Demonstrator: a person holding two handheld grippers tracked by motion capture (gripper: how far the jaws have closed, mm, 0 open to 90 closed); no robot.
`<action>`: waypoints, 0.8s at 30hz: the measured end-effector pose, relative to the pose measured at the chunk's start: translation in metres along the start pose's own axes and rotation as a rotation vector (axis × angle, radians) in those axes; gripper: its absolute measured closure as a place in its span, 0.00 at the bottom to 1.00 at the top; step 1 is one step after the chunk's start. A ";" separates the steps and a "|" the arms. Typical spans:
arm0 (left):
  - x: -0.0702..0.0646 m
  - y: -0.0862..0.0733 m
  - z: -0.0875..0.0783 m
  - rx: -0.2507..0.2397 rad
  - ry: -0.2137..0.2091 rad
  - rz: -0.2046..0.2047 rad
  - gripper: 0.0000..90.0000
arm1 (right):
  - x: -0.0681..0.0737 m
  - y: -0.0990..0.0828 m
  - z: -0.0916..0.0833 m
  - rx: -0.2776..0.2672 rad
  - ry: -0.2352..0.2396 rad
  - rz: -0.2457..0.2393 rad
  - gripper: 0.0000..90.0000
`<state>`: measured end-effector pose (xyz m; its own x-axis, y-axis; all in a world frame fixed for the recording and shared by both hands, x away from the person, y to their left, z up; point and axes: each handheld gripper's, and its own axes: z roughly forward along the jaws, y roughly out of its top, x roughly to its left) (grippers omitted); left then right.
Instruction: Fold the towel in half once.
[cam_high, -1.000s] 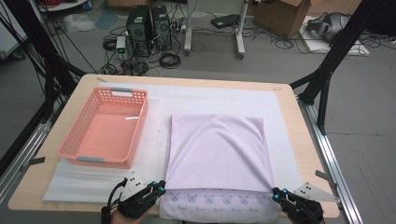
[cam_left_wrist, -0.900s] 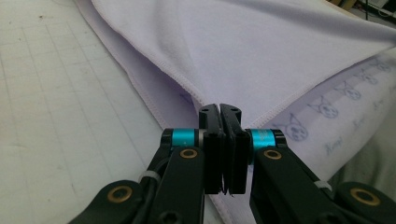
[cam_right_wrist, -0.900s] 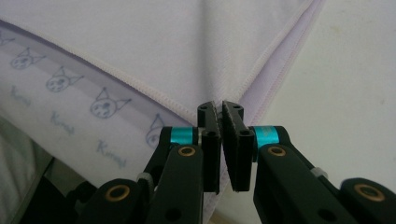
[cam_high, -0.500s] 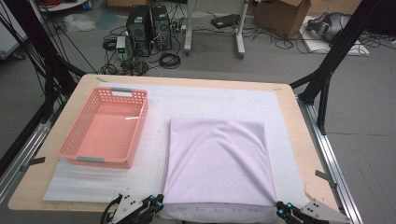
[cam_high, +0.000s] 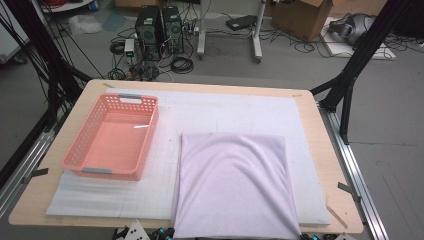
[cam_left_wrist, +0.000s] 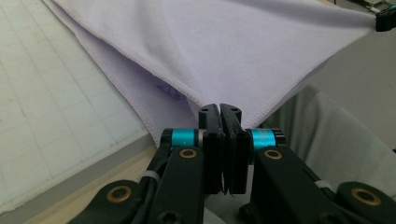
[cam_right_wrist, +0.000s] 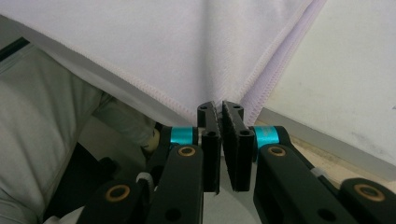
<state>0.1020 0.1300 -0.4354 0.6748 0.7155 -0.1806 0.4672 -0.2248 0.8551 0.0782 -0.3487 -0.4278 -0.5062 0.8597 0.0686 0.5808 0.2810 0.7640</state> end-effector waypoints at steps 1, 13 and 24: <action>0.002 0.002 0.002 -0.005 0.010 0.002 0.90 | -0.001 0.001 0.002 0.000 -0.009 -0.005 0.92; 0.045 0.030 0.026 -0.039 0.055 -0.061 0.69 | -0.019 0.026 0.022 -0.081 -0.067 0.045 0.74; 0.073 0.054 0.068 0.003 0.065 -0.048 0.75 | -0.033 0.049 0.051 -0.073 -0.089 0.028 0.74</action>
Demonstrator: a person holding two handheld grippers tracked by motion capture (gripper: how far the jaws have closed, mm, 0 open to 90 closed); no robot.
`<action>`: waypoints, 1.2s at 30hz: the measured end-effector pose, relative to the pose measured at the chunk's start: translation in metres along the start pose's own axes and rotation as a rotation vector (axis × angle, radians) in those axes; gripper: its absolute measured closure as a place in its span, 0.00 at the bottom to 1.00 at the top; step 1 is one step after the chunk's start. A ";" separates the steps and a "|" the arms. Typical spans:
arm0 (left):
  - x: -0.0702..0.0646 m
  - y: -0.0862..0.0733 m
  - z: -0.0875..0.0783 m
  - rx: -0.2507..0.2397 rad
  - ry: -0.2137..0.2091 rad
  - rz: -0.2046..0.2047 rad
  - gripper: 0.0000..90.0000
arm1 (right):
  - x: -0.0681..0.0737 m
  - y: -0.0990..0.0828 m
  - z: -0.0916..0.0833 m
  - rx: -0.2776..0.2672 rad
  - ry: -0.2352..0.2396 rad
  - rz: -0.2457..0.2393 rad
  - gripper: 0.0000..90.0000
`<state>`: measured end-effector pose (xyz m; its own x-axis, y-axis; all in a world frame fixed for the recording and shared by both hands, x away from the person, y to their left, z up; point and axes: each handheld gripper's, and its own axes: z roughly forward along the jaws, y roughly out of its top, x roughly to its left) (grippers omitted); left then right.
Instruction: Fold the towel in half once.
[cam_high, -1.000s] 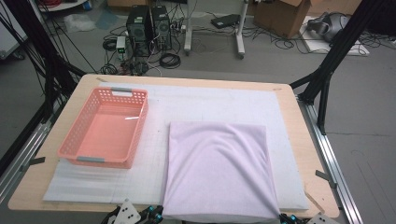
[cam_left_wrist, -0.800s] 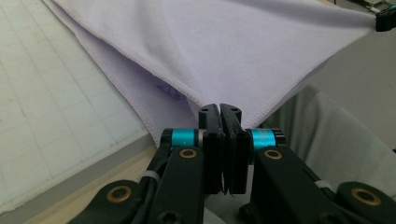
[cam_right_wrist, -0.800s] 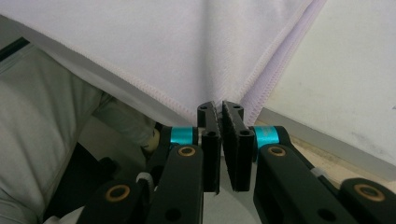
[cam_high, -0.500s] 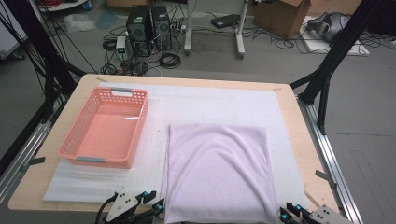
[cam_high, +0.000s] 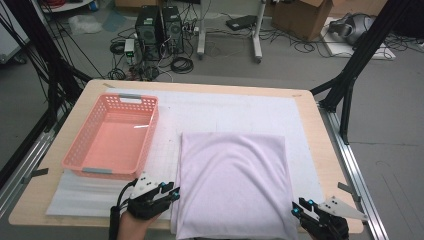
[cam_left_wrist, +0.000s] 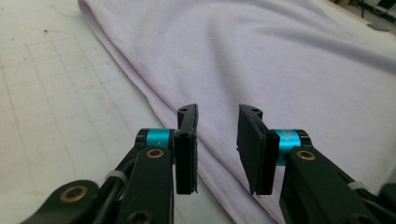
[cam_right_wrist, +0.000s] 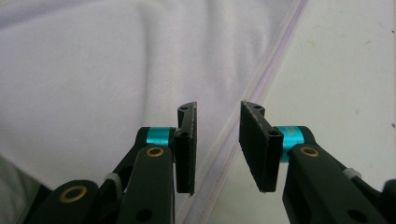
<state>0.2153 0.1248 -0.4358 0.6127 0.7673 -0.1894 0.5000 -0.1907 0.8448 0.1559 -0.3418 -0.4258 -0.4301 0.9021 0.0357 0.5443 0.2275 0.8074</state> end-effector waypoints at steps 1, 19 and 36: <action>0.002 0.002 0.005 0.009 0.001 0.004 0.73 | -0.001 0.002 0.003 0.005 -0.002 0.002 0.74; 0.014 0.023 0.052 0.129 0.050 0.111 0.95 | -0.026 0.031 0.061 0.053 0.017 -0.006 0.75; 0.032 0.026 0.047 0.040 -0.002 0.003 0.56 | -0.032 0.036 0.084 0.083 0.045 -0.001 0.92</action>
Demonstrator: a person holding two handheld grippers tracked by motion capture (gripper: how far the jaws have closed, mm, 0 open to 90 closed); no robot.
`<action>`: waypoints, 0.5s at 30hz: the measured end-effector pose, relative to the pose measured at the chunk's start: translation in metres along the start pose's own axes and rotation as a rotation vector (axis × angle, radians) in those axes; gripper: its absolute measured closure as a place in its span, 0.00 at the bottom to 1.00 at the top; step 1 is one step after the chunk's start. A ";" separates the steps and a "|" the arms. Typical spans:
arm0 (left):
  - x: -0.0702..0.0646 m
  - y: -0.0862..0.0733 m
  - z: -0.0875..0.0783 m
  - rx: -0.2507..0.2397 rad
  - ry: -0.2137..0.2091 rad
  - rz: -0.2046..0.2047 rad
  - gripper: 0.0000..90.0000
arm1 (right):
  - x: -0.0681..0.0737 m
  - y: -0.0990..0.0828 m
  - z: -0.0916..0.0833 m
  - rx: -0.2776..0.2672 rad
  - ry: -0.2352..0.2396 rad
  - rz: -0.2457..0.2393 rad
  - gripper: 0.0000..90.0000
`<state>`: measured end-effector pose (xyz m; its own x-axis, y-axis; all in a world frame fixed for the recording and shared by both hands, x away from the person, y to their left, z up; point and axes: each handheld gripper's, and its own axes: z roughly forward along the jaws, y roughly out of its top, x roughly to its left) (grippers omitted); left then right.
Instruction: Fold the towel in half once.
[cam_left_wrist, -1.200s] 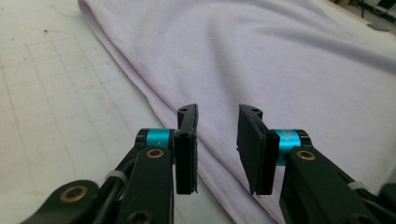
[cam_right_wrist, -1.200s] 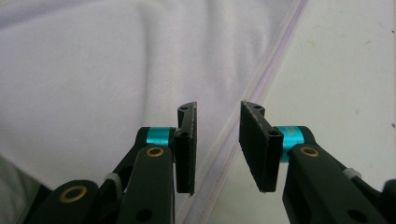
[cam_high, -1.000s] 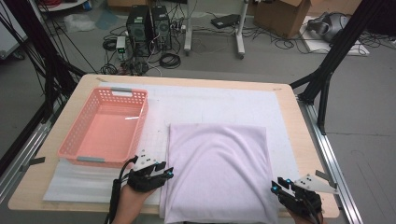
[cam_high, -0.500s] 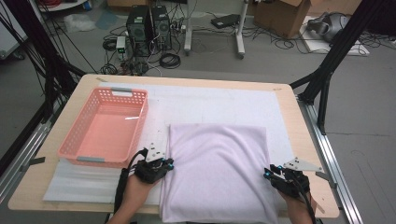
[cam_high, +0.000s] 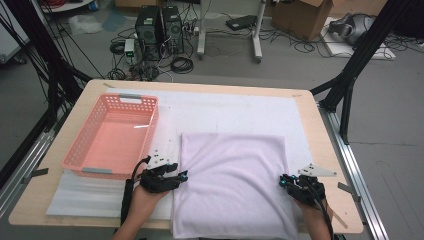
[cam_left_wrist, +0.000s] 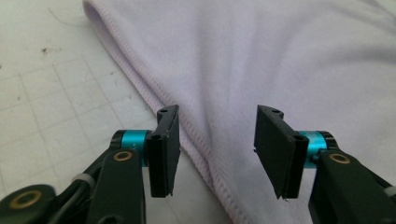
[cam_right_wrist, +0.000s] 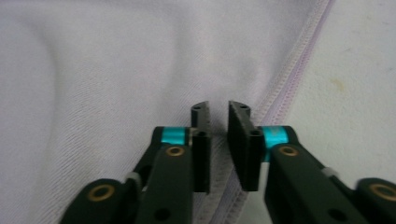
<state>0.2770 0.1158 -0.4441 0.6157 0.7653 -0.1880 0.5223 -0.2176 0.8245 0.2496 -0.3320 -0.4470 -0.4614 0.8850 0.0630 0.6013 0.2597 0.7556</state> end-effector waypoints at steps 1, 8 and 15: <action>0.001 0.002 0.001 -0.003 0.000 -0.003 0.55 | -0.001 0.000 0.000 0.007 0.006 0.002 0.97; 0.011 0.020 0.013 -0.018 0.028 -0.013 0.53 | -0.002 0.000 -0.015 0.081 -0.050 -0.003 0.96; 0.027 0.040 0.038 -0.021 0.095 -0.030 0.53 | -0.011 0.010 -0.018 -0.059 -0.034 0.048 0.67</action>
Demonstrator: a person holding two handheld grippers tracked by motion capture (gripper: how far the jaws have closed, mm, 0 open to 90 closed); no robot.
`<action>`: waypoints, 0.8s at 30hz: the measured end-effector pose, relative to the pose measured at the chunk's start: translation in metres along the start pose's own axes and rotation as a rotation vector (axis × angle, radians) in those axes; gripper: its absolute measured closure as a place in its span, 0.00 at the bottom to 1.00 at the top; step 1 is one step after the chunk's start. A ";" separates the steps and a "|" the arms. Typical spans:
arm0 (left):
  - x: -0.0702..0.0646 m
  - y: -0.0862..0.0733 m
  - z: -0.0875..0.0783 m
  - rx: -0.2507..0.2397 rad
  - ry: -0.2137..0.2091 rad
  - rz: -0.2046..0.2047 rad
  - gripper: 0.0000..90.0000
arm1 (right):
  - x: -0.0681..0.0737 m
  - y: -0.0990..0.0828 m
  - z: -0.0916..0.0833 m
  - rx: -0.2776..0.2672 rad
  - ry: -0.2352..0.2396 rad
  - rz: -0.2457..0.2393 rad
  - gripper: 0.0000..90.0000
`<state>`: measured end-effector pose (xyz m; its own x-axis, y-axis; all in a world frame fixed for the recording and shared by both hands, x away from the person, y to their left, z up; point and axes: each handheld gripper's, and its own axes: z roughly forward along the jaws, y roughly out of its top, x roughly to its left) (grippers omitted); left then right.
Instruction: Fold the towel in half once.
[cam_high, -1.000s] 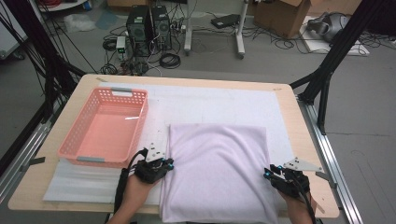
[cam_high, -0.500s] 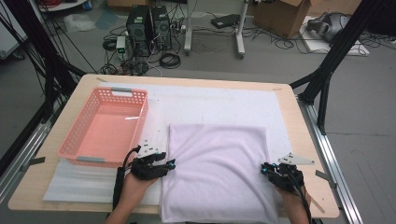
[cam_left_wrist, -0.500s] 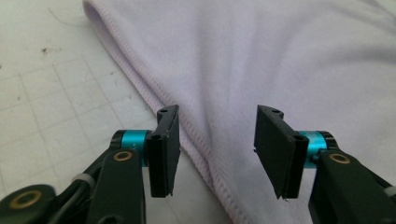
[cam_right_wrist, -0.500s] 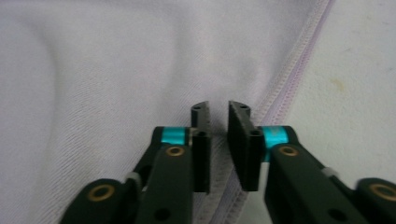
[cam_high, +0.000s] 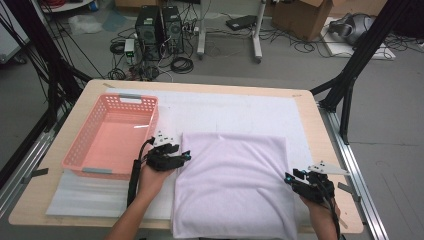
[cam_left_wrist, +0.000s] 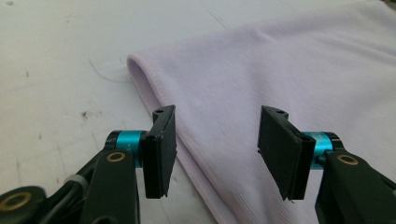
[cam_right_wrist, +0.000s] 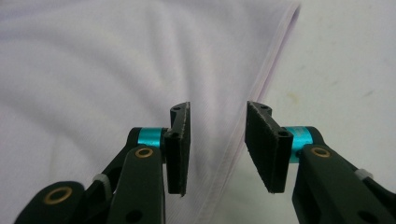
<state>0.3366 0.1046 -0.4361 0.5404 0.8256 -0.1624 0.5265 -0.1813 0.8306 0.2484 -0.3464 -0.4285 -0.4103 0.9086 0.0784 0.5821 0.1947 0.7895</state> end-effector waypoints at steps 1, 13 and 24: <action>0.001 0.003 0.003 0.006 0.011 0.010 0.53 | -0.001 0.001 0.001 -0.006 -0.001 -0.001 0.67; 0.024 0.022 0.052 0.082 0.110 0.057 0.58 | 0.000 0.007 0.015 0.007 0.025 -0.032 0.68; 0.035 0.026 0.056 0.063 0.177 -0.026 0.60 | -0.008 0.008 0.019 0.008 0.014 -0.013 0.66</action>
<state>0.4061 0.0993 -0.4502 0.4055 0.9104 -0.0822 0.5816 -0.1875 0.7916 0.2698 -0.3453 -0.4343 -0.4277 0.9006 0.0769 0.5823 0.2095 0.7855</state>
